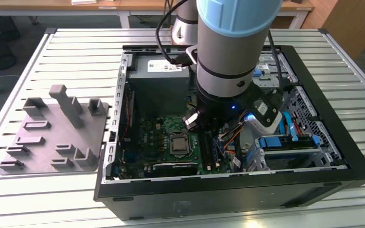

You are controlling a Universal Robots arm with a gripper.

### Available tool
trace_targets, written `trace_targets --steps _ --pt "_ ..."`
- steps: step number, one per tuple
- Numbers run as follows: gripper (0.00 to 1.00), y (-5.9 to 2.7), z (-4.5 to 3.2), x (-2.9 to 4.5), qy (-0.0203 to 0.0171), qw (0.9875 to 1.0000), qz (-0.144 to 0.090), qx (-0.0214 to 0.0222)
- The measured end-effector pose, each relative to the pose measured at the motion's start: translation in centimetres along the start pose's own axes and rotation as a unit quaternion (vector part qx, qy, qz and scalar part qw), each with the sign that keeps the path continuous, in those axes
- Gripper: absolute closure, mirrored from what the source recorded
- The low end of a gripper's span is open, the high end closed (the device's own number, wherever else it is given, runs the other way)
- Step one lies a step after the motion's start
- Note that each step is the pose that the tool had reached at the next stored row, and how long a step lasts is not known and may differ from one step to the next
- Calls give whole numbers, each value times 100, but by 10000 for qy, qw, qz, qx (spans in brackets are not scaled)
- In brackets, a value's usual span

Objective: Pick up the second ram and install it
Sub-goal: 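Insert the second ram into the second slot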

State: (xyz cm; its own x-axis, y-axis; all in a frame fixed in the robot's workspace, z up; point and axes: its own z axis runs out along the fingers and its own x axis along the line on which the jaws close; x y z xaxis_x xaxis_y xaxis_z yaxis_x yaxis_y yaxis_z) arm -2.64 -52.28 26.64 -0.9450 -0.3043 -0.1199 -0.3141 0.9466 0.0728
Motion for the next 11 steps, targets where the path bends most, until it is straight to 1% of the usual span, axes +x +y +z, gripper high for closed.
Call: trace_targets --steps 7,9,11 --pt "86 0 1 0 -14 9997 226 34" --pt "86 0 2 0 -21 9995 319 46" --pt "86 0 2 0 -31 9989 453 64"
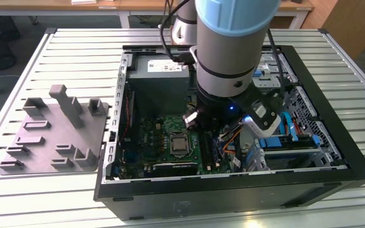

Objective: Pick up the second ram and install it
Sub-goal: 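Insert the second ram into the second slot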

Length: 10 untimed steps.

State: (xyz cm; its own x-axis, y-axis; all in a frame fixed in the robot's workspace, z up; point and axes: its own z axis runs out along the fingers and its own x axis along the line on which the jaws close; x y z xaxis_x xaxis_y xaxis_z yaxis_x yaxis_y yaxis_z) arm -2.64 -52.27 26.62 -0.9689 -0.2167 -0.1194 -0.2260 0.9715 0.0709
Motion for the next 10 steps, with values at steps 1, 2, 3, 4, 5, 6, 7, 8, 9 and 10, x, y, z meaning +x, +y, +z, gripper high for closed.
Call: trace_targets --steps 1,2,3,4,5,6,7,8,9,10 --pt "86 0 0 0 -5 10000 81 11" --pt "86 0 1 0 -11 9999 164 23" --pt "86 0 2 0 -17 9997 248 34" --pt "86 0 2 0 -22 9995 323 44" --pt "86 0 3 0 -26 9992 384 53" --pt "86 -1 3 0 -30 9990 448 61" --pt "86 0 4 1 -35 9986 514 69" --pt "86 0 5 1 -40 9982 588 78" --pt "86 0 5 0 -45 9978 659 86" --pt "86 0 6 0 -50 9973 731 95"
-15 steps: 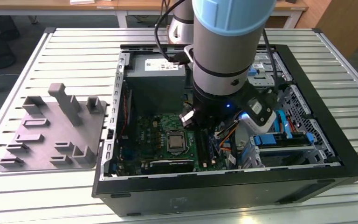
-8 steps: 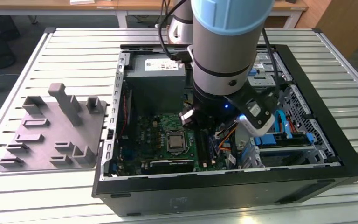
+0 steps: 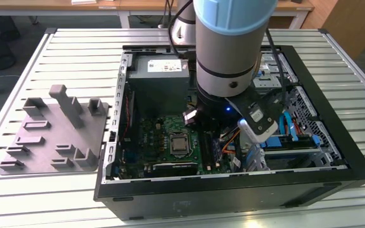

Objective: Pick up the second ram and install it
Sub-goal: 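Insert the second ram into the second slot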

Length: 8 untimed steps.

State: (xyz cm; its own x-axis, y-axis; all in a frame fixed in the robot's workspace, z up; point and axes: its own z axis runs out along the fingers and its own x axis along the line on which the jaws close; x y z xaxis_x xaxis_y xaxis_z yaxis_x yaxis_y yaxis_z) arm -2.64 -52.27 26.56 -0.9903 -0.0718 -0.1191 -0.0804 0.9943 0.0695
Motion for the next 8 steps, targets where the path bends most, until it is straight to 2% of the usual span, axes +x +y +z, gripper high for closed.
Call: trace_targets --steps 5,8 --pt "86 4 3 0 -22 9995 322 40" --pt "86 11 7 0 -24 9994 341 40"
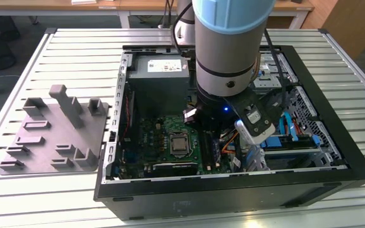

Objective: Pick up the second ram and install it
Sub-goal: 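Insert the second ram into the second slot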

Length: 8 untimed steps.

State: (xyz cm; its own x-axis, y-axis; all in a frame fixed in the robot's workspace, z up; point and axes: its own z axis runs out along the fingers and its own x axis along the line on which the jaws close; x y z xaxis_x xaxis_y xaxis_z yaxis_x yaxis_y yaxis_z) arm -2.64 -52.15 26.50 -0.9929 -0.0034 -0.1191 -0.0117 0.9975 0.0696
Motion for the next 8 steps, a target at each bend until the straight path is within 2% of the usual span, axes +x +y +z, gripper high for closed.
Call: trace_targets --steps 1,2,3,7,8 --pt "86 0 0 0 3 10000 1 1" --pt "86 4 3 1 39 10000 5 0" --pt "86 5 5 2 118 9999 12 0" --pt "86 14 10 1 484 9988 36 16" --pt "86 16 12 -1 560 9984 41 16"
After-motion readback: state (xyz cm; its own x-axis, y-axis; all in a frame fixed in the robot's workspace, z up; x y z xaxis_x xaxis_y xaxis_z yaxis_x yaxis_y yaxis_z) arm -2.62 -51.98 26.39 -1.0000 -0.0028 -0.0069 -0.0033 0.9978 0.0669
